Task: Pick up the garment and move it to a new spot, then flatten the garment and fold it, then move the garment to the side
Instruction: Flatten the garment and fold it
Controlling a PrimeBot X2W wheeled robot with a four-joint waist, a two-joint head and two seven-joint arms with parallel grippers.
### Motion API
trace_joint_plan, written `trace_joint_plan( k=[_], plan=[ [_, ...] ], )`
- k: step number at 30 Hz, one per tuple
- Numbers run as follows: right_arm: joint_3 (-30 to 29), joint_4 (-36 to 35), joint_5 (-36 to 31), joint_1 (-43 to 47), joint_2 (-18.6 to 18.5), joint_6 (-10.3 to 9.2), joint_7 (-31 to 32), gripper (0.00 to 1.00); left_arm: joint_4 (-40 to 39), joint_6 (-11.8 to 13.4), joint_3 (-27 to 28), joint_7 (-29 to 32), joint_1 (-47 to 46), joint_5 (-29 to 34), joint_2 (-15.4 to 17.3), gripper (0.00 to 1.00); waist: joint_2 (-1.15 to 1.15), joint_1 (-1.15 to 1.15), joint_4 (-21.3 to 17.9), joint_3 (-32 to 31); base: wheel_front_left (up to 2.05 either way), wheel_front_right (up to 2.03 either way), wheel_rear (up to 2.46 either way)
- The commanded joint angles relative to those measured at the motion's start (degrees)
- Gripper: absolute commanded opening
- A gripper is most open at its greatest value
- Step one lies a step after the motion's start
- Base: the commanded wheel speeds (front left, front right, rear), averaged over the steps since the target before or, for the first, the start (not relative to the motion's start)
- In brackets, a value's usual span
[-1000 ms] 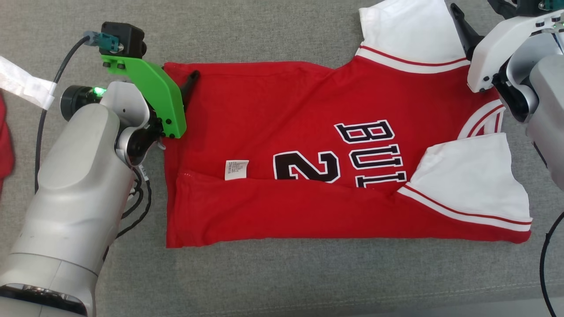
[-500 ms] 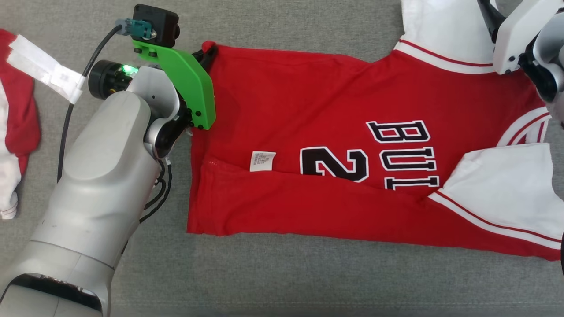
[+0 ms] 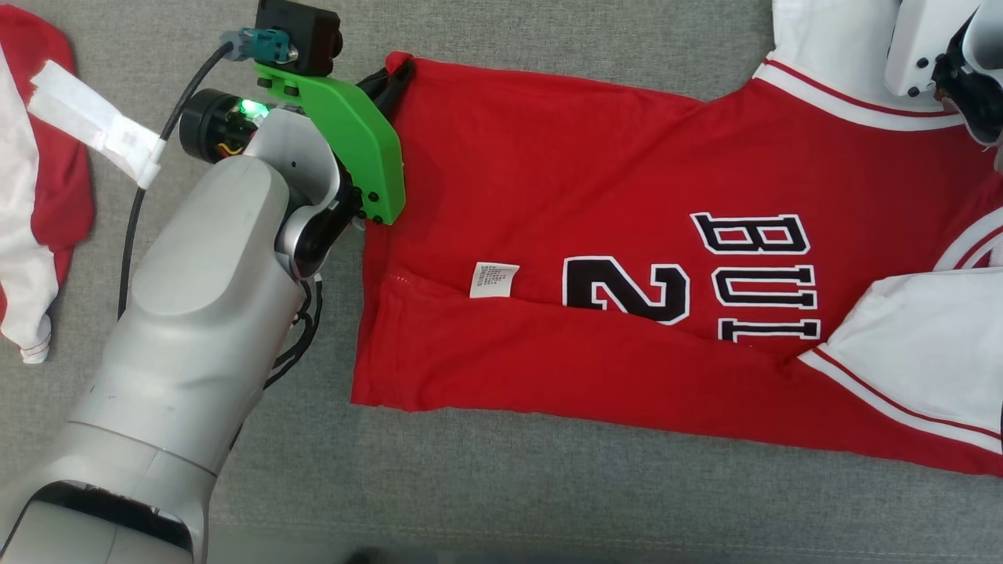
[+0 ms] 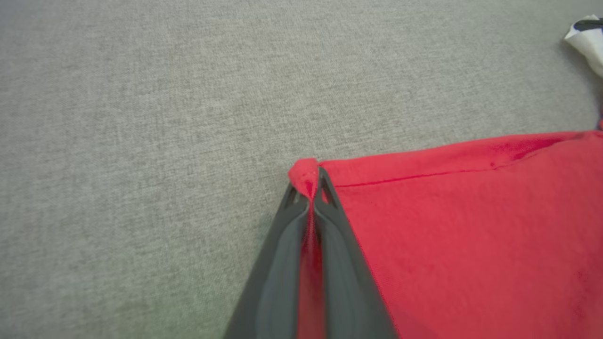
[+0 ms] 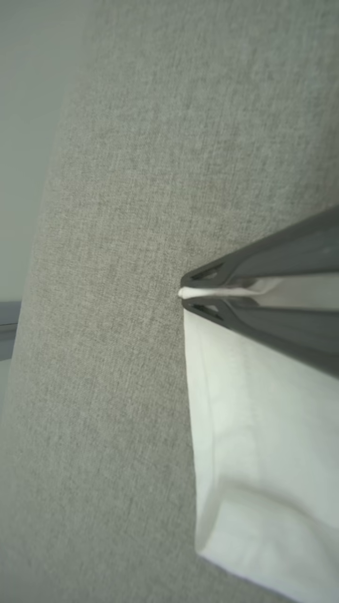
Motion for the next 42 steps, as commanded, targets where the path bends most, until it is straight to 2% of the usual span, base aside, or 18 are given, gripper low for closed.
trace_joint_plan(
  k=[1,9,18,26,31,42],
  plan=[
    [0.47,0.27,0.59,0.7,-0.43,-0.11,-0.22,0.0,0.19,0.35,0.47,-0.71,-0.35,0.01,0.54,0.0,0.0,0.0,-0.61,-0.57,0.0,0.0,0.0],
    [1.17,-3.47,2.82,3.48,-2.62,-0.11,-8.45,0.0,1.94,0.38,1.01,-3.81,2.04,-0.75,1.4,0.0,0.0,0.0,-2.89,-4.42,0.0,0.0,0.0],
    [2.6,-12.43,6.05,10.74,-6.24,-0.11,-18.91,0.0,2.83,0.69,1.57,-7.06,5.95,-1.44,2.26,0.0,0.0,0.0,-5.41,-9.5,0.0,0.0,0.0],
    [0.26,-22.94,6.63,21.27,-9.27,-0.11,-21.89,0.0,0.59,1.69,2.3,-11.07,11.75,-1.97,4.1,0.0,0.0,0.0,-7.64,-13.23,0.0,0.0,0.0],
    [-7.39,-29.29,3.13,30.04,-10.28,-0.11,-21.88,0.0,-3.01,3.41,2.31,-14.23,16.68,-1.05,5.9,0.0,0.0,0.0,-8.75,-14.9,0.0,0.0,0.0],
    [-25.07,-42.27,-5.05,50.14,-7.54,-0.1,-21.89,0.0,-13.25,6.99,3.34,-17.73,26.97,-2.71,7.61,0.0,0.0,0.0,-8.25,-16.5,0.0,0.0,0.0]
  ],
)
